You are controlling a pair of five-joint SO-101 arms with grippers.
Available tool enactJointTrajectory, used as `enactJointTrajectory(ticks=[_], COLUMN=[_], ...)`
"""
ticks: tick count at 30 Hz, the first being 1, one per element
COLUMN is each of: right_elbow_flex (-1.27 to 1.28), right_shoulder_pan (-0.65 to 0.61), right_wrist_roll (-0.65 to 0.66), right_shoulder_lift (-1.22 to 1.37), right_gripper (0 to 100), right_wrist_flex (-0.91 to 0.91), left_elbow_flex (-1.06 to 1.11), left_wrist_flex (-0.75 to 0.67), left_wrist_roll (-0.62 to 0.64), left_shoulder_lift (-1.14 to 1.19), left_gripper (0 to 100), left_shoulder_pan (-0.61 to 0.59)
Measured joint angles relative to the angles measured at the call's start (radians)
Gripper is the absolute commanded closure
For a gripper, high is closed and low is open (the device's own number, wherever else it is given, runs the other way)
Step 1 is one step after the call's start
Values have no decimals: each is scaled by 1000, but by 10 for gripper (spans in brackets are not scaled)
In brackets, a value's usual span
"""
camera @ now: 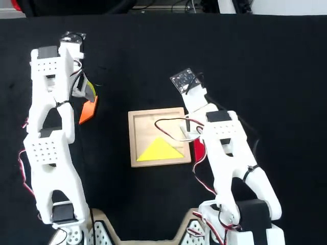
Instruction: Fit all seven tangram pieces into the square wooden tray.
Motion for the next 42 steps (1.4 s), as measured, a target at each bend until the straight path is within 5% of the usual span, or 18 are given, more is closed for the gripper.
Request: enactJointTrajectory(ticks=[42], right_elbow_flex=[6], right_shoulder_pan=[0], right_wrist_roll=[-2], right_shoulder_lift=[0], right_gripper=[987], right_wrist_flex=[0], left_elbow_flex=[-163], left_wrist_flex=[54], left_wrist_roll=[-26], left_shoulder_lift=[253], left_gripper=[767], left_shoulder_pan=[-25])
